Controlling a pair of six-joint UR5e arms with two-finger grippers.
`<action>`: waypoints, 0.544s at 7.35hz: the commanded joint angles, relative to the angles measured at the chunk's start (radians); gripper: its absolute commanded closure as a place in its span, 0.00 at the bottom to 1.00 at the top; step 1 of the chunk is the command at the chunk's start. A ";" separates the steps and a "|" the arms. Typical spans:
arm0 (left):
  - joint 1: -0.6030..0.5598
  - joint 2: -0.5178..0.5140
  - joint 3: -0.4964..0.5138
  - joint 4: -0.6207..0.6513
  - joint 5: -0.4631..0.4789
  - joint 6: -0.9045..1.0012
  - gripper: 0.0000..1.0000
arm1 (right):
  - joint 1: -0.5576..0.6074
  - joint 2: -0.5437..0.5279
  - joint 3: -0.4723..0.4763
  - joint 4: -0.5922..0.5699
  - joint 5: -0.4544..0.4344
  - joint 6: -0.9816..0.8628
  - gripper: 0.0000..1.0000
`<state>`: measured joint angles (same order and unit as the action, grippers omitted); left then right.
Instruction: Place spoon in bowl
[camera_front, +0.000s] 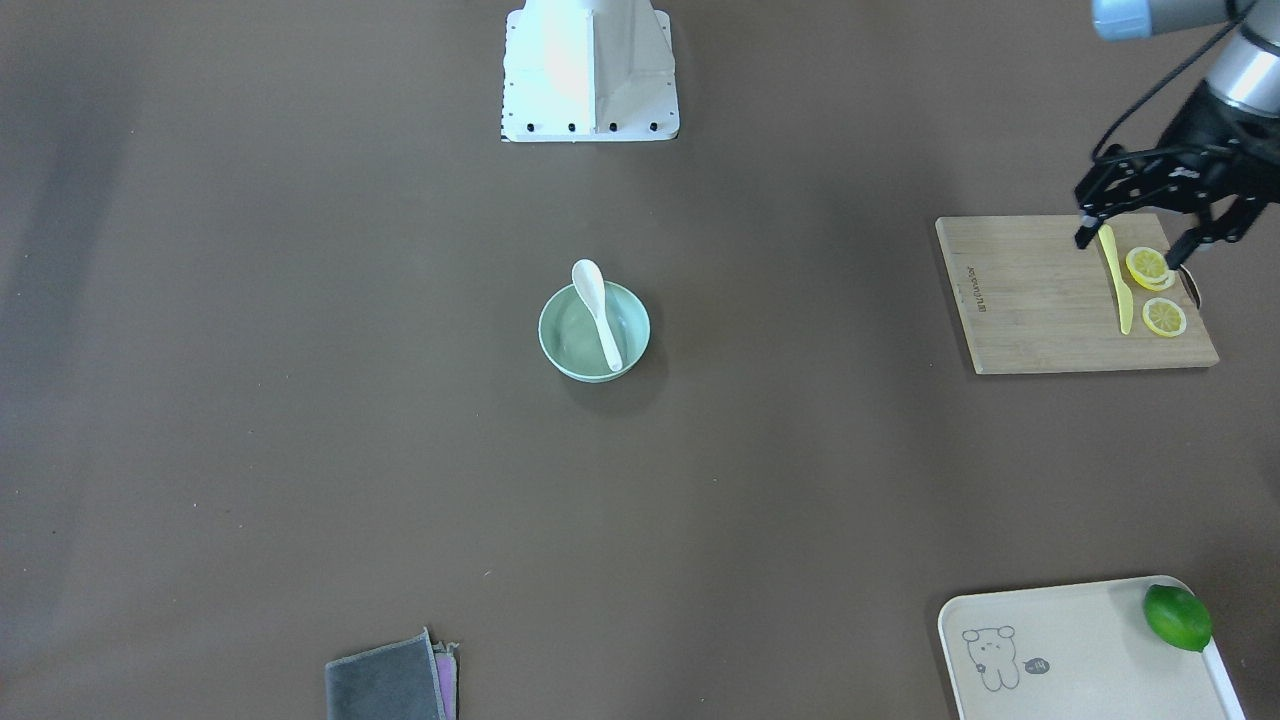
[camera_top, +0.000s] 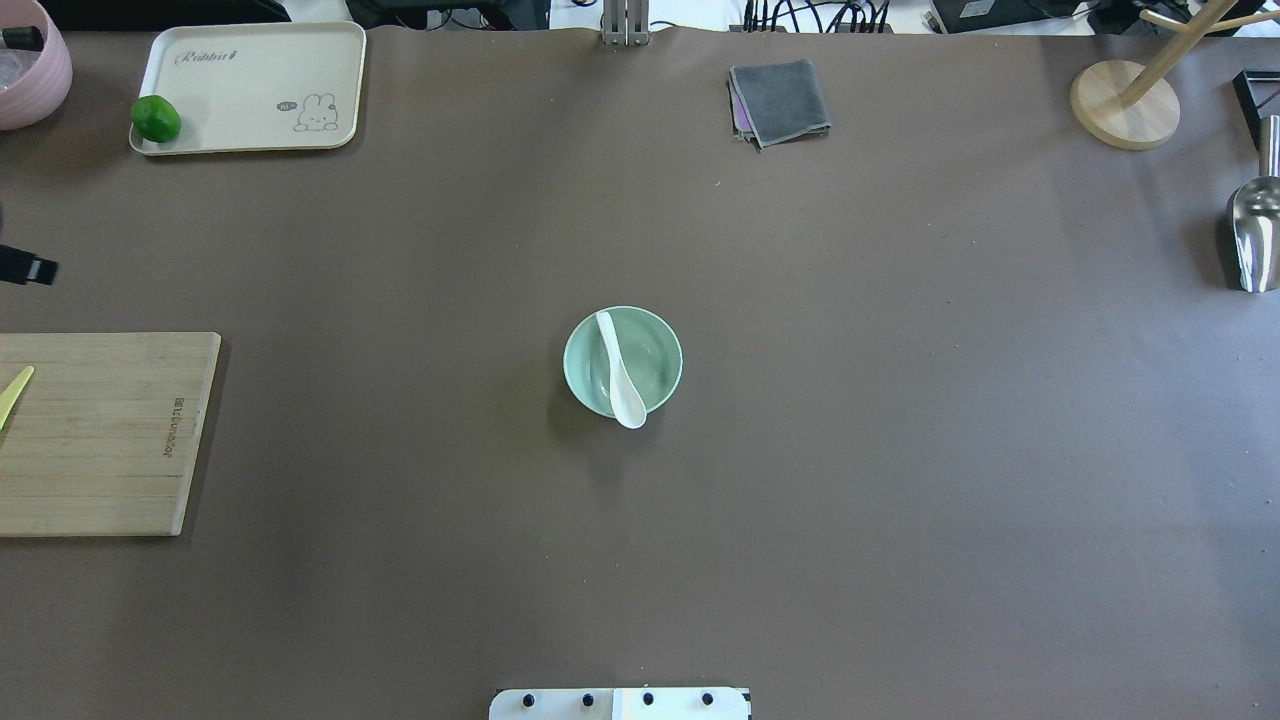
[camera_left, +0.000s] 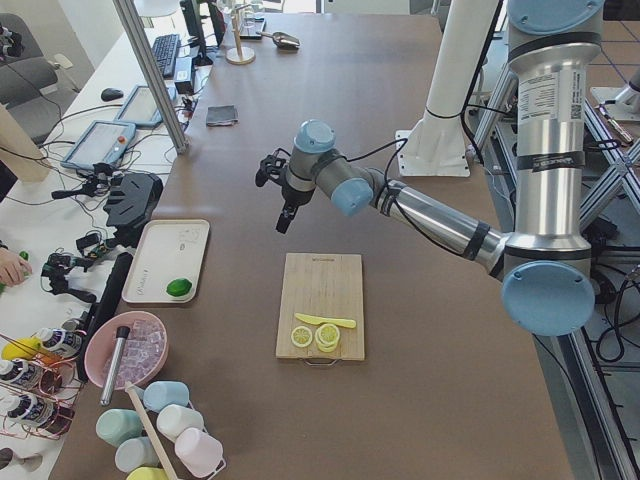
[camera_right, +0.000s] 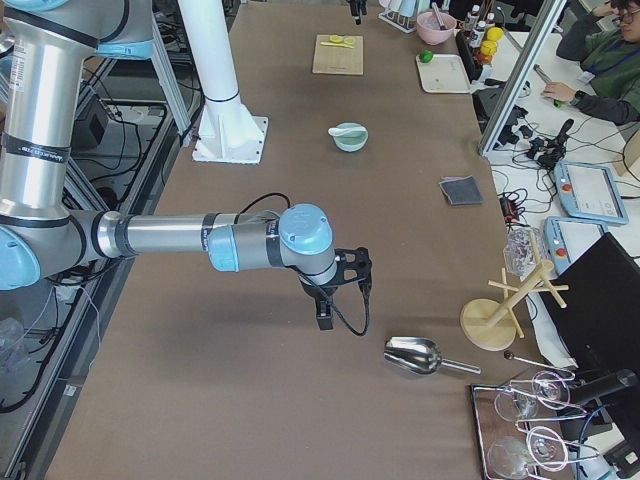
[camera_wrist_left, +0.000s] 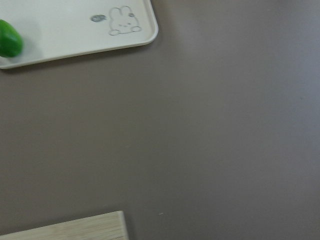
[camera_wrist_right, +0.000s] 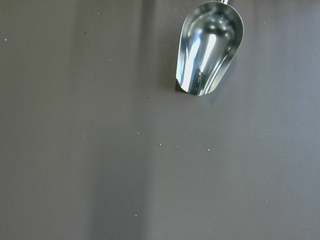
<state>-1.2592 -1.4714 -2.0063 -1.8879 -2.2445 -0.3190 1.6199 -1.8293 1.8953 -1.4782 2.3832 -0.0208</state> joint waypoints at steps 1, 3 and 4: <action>-0.248 0.011 0.066 0.265 -0.132 0.471 0.02 | 0.000 -0.014 -0.024 0.063 -0.015 -0.002 0.00; -0.337 0.022 0.069 0.383 -0.119 0.564 0.02 | 0.000 -0.031 -0.100 0.206 -0.015 -0.001 0.00; -0.353 0.035 0.072 0.388 -0.116 0.563 0.02 | 0.000 -0.031 -0.128 0.241 -0.016 0.007 0.00</action>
<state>-1.5773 -1.4500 -1.9384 -1.5307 -2.3631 0.2179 1.6199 -1.8566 1.8094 -1.3028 2.3687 -0.0207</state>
